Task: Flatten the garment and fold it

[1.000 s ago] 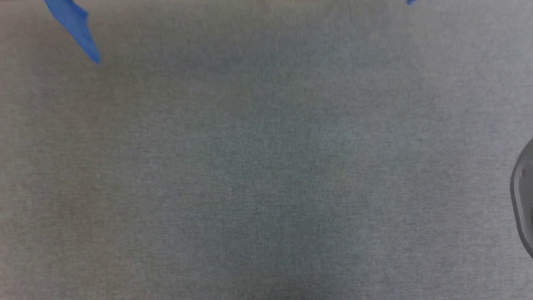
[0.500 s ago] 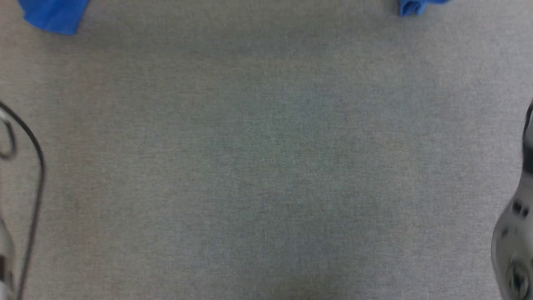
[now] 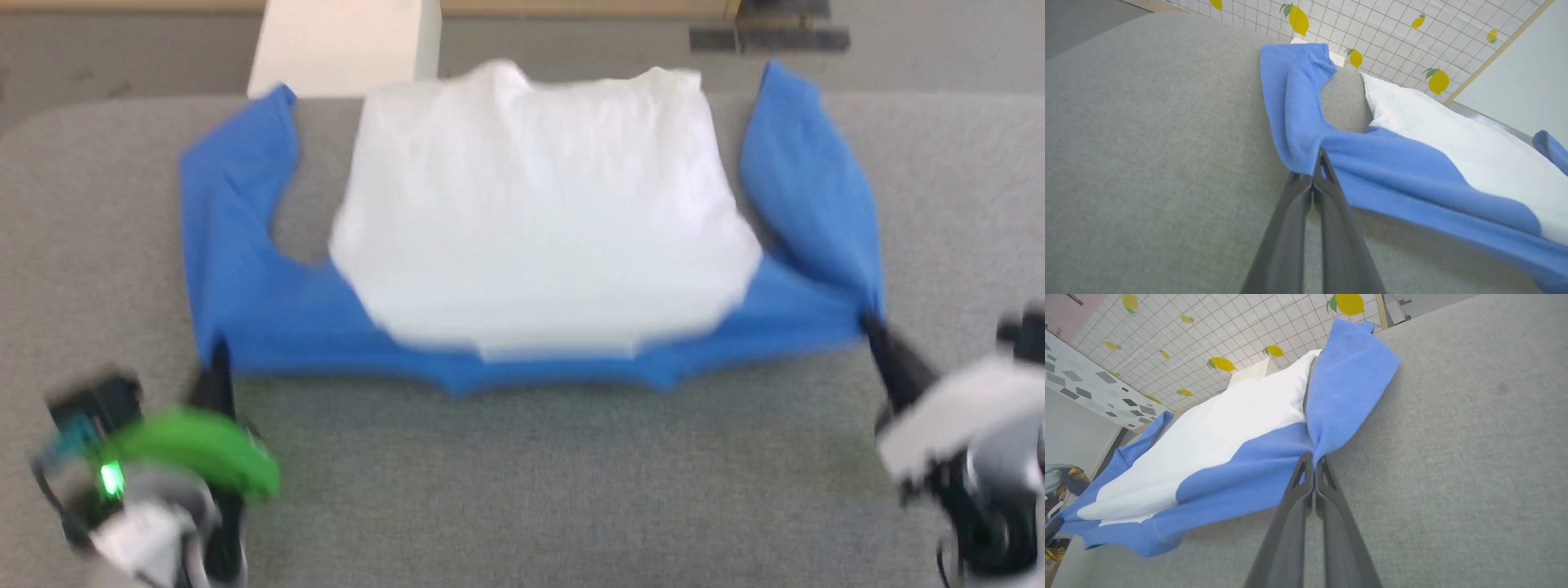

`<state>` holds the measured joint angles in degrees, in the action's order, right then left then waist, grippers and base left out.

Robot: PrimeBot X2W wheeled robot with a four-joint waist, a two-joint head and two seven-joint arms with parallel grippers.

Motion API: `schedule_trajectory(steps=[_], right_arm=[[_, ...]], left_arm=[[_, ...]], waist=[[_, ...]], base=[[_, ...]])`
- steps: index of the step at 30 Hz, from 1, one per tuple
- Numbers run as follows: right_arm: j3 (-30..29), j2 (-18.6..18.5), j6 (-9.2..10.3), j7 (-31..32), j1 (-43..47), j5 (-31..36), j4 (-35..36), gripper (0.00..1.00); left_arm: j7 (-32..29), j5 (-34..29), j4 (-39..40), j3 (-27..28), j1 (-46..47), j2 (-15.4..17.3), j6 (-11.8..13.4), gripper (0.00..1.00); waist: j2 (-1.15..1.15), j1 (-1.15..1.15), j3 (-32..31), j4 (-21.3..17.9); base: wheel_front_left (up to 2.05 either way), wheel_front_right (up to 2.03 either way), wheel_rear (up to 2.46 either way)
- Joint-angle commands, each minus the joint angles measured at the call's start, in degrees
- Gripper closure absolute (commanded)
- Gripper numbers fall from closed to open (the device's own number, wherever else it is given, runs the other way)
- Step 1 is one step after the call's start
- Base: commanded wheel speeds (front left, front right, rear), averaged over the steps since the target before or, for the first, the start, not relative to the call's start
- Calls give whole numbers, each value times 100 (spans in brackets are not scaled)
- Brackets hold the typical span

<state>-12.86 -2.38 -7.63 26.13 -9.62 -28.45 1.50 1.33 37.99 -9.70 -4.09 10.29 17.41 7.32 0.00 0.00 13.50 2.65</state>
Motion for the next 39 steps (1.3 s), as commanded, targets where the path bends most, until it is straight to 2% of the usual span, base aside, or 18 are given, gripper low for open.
schedule_trajectory(steps=[1, 5, 10, 17, 20, 24, 25, 26, 27, 28, 29, 35, 37, 39], right_arm=[[-207, -61, 14, -123, 346, 48, 55, 100], [-375, -53, 14, -276, 1181, 190, -17, 100], [-382, -52, 14, -13, 1882, 420, 18, 100], [-345, -51, 14, 1277, 2450, 1018, 722, 100], [-131, -51, 14, 1874, 2442, 1353, 923, 100], [362, -51, 14, 2459, 2242, 1714, 791, 100], [443, -50, 14, 2525, 2194, 1787, 733, 100], [510, -50, 14, 2586, 2139, 1850, 641, 100], [546, -50, 14, 2596, 2100, 1899, 580, 96], [584, -50, 14, 2575, 2061, 1947, 521, 52], [595, -50, 14, 2552, 2038, 1941, 478, 0], [340, -50, 14, 2302, 2049, 1529, 612, 0], [105, -50, 14, 2190, 2041, 1383, 807, 0], [-214, -50, 14, 2003, 1936, 1208, 988, 0]], left_arm=[[-27, 24, 97, 126, -436, 26, 222, 100], [-285, 139, 410, 93, -1393, -153, 522, 100], [-730, 238, 647, 106, -2186, -112, 816, 100], [-1551, 197, 1233, 10, -2645, 187, 1198, 100], [-1858, 68, 1334, -205, -2595, 322, 1233, 100], [-2250, -55, 1215, -540, -2360, 398, 1212, 100], [-2322, -57, 1186, -594, -2312, 395, 1203, 82], [-2404, -41, 1161, -649, -2255, 378, 1194, 43], [-2456, -47, 1151, -693, -2215, 381, 1182, 0], [-2506, -38, 1144, -720, -2173, 380, 1175, 0], [-2560, -27, 1141, -738, -2156, 386, 1175, 0], [-2720, 9, 1398, -584, -2224, 539, 1330, 0], [-2589, -63, 1617, -409, -2245, 628, 1447, 0], [-2191, -219, 1879, -219, -2179, 699, 1472, 0]], waist=[[0, 0, -698, 95], [0, 0, -984, 118], [0, 0, -1172, 125], [0, 0, -1227, 108], [0, 0, -1192, 67], [0, 0, -1138, 19], [0, 0, -1128, 12], [0, 0, -1122, 7], [0, 0, -1120, 7], [0, 0, -1116, 9], [0, 0, -1115, 9], [0, 0, -1159, 4], [0, 0, -1163, -1], [0, 0, -1154, -12]], base=[[0, 0, 0], [0, 0, 0], [0, 0, 0], [0, 0, 0], [0, 0, 0], [0, 0, 0], [0, 0, 0], [0, 0, 0], [0, 0, 0], [0, 0, 0], [0, 0, 0], [0, 0, 0], [0, 0, 0], [0, 0, 0]])
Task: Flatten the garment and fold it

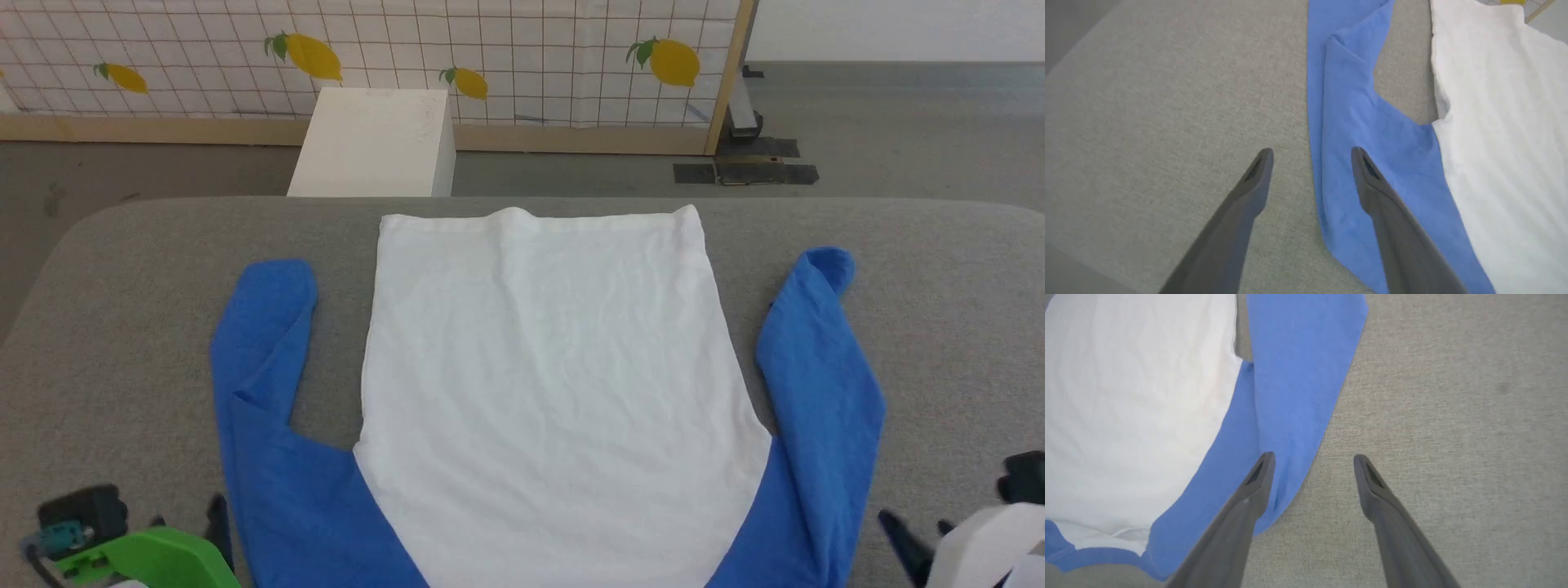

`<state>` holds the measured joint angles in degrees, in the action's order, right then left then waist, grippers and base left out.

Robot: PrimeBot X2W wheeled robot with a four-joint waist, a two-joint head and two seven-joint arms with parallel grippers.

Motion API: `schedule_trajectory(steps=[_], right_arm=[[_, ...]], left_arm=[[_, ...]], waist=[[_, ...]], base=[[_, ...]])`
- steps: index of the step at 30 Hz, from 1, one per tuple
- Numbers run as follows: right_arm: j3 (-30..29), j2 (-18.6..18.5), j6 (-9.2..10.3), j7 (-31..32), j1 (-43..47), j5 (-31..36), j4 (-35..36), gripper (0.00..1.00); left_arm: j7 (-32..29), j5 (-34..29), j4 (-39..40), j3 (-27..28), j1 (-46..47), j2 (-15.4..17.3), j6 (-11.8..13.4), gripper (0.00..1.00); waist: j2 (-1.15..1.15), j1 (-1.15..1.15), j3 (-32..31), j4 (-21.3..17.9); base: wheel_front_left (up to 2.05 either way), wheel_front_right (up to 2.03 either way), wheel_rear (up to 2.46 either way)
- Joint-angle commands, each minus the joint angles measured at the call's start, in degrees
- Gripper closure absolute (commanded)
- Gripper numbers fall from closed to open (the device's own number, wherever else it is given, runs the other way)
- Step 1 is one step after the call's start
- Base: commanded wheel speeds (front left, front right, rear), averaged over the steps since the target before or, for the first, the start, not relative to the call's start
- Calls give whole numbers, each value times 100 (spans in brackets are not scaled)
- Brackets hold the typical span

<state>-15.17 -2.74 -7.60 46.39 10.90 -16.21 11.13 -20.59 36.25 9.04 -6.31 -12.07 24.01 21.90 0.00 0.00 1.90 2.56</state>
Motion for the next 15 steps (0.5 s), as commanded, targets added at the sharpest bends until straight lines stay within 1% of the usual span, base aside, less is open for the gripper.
schedule_trajectory(steps=[1, 2, 4, 5, 9, 12, 15], right_arm=[[-151, -14, 11, -141, -220, -30, 109, 0], [-262, -14, 11, -226, -321, 18, 157, 0], [-450, -14, 11, -372, -611, 64, 176, 0], [-561, -14, 11, -482, -872, 72, 150, 0], [-658, -14, 11, -689, -1784, 415, -102, 0], [-629, -18, 11, -716, -2553, 751, -465, 0], [-559, -95, 11, -607, -3425, 1123, -1033, 0]], left_arm=[[327, -139, 134, 99, 134, 53, -33, 0], [603, -228, 196, 158, 200, 73, -92, 0], [1300, -415, 243, 264, 385, 107, -294, 0], [1781, -507, 212, 308, 498, 87, -440, 0], [3037, -869, 31, 268, 790, 29, -769, 0], [3436, -1046, -48, 239, 1040, -101, -905, 0], [3535, -1131, -110, 258, 1299, -282, -1052, 0]], waist=[[0, 0, 38, -10], [0, 0, 64, -15], [0, 0, 145, -32], [0, 0, 216, -45], [0, 0, 535, -73], [0, 0, 873, -64], [0, 0, 1296, -29]], base=[[0, 0, 0], [0, 0, 0], [0, 0, 0], [0, 0, 0], [0, 0, 0], [0, 0, 0], [0, 0, 0]])
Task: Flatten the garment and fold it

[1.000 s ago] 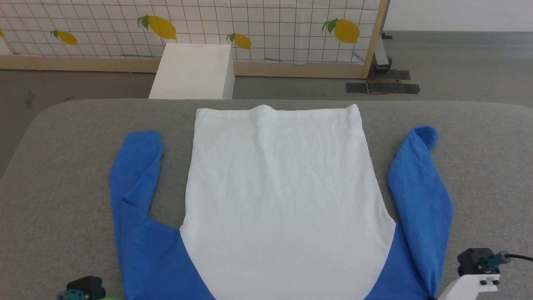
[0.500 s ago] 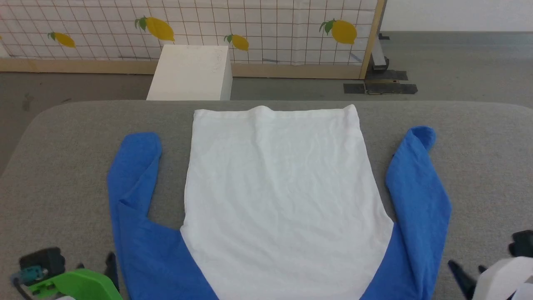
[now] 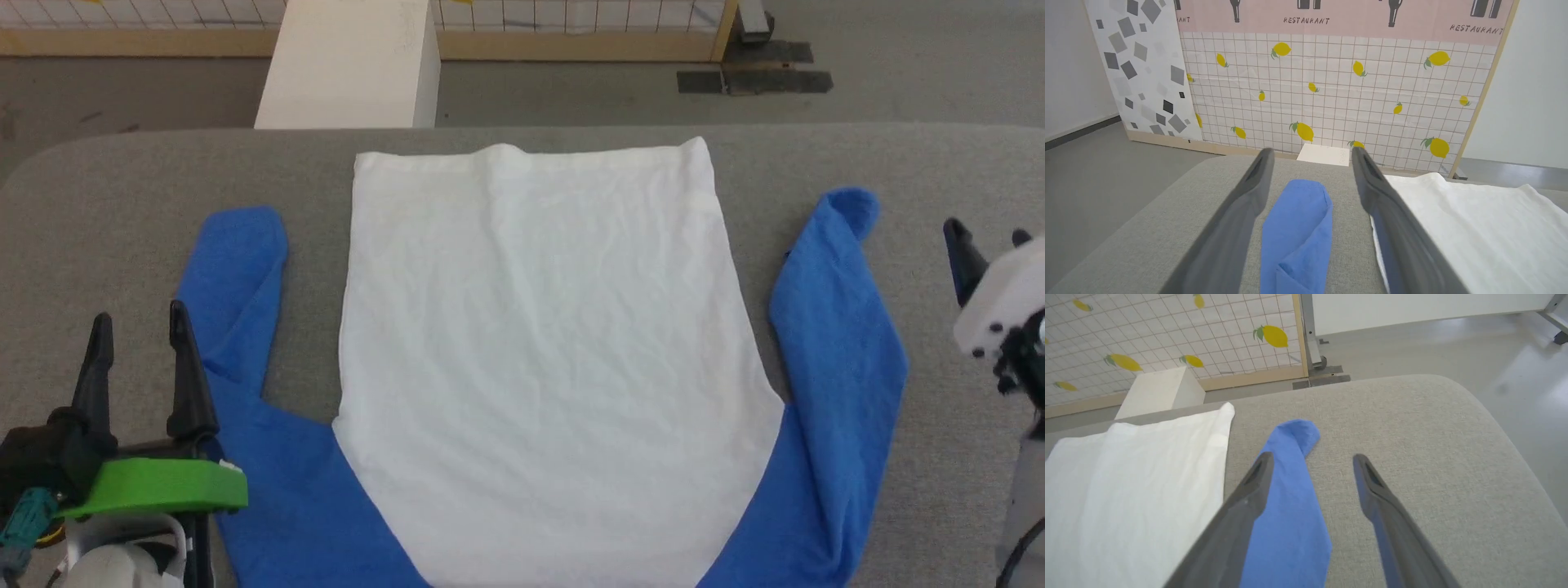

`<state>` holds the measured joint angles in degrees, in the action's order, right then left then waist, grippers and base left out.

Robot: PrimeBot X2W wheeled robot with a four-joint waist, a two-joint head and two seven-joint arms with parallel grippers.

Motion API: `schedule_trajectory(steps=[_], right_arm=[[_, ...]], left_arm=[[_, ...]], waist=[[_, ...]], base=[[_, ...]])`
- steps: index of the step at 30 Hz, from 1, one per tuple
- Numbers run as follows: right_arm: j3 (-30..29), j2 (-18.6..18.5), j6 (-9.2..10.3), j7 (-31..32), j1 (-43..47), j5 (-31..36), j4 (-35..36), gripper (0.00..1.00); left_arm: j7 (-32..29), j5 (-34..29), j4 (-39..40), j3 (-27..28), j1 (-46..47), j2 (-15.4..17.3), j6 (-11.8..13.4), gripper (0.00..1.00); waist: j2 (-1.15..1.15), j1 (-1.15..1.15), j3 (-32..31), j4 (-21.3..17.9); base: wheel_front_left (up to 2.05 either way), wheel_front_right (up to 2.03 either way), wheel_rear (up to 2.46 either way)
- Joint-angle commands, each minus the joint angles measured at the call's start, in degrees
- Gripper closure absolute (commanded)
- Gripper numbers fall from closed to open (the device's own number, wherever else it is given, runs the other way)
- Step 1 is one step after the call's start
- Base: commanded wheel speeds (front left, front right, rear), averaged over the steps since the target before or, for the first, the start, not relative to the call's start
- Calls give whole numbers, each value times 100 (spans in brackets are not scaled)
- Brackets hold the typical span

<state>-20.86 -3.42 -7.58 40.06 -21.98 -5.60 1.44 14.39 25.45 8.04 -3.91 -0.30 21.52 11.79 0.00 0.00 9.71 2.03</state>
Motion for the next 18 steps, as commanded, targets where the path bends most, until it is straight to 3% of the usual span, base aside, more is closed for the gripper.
schedule_trajectory(steps=[1, 10, 18], right_arm=[[31, -60, 9, 77, -380, 175, -241, 0], [-286, -150, 9, 568, -2218, 1453, -1617, 0], [-530, -110, 9, 785, -2688, 2193, -2040, 0]], left_arm=[[45, -61, -36, 12, 182, -77, -99, 0], [60, -436, -34, 214, 833, -507, -702, 0], [60, -708, 12, 535, 1093, -909, -1125, 0]], waist=[[0, 0, 642, 43], [0, 0, 1662, 395], [0, 0, 2123, 629]], base=[[0, 0, 0], [0, 0, 0], [0, 0, 0]])
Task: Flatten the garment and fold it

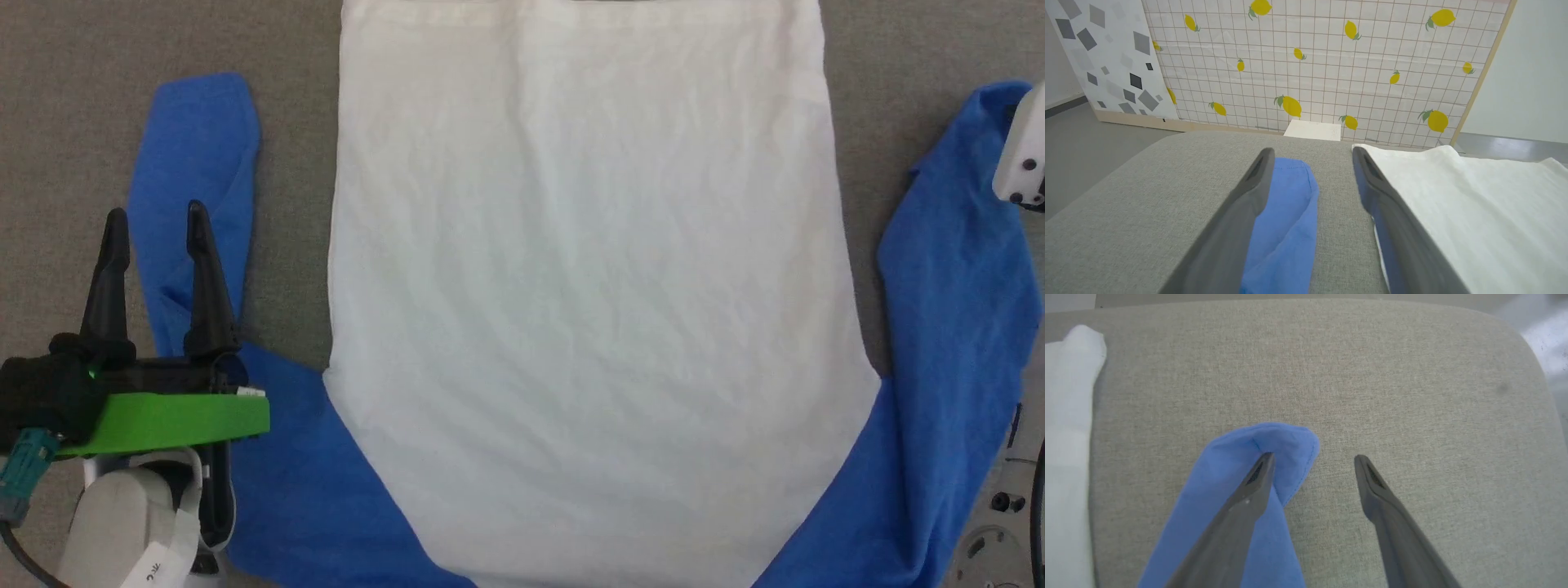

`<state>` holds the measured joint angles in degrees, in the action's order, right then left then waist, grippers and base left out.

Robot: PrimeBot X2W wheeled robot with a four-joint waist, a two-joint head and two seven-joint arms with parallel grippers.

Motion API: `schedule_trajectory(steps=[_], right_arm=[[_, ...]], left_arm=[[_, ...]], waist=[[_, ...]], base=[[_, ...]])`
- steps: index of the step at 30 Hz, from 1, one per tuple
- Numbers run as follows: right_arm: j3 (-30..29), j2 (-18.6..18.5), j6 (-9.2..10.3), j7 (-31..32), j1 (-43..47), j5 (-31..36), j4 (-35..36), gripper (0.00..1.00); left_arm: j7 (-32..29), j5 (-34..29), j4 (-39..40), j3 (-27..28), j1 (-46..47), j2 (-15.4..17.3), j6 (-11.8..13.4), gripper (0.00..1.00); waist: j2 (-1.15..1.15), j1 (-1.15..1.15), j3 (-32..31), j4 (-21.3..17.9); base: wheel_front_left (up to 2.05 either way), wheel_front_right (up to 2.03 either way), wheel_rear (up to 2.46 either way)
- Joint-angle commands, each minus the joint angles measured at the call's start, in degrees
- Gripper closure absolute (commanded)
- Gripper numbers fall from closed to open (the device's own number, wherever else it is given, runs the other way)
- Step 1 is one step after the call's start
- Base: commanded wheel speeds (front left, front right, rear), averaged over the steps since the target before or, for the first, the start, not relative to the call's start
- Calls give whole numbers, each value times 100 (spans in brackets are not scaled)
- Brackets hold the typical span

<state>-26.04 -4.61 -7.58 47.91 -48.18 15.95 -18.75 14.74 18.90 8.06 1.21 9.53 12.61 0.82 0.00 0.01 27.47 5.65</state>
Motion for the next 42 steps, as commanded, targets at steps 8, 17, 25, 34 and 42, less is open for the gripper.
schedule_trajectory(steps=[8, 17, 25, 34, 42], right_arm=[[-145, 67, 9, -437, -54, 17, -256, 100], [-428, -563, 9, -874, 704, -870, 112, 100], [-1221, -1347, 9, -416, 2121, -1563, 932, 100], [-1554, -1635, 9, -260, 2765, -1898, 1347, 100], [-156, -1932, 9, -164, 3054, -2722, 1678, 100]], left_arm=[[25, -331, -126, 334, 180, -316, -367, 0], [26, -535, -210, 582, -71, -631, -528, 0], [26, -640, -143, 848, -571, -821, -517, 0], [26, -681, -12, 985, -973, -910, -490, 0], [26, -712, -33, 958, -1152, -945, -479, 0]], waist=[[0, -1, 273, 257], [0, -1, -632, -19], [0, -1, -1393, -273], [0, -1, -1750, -378], [0, -1, -2006, -374]], base=[[0, 0, 0], [0, 0, 0], [0, 0, 0], [0, 0, 0], [0, 0, 0]])
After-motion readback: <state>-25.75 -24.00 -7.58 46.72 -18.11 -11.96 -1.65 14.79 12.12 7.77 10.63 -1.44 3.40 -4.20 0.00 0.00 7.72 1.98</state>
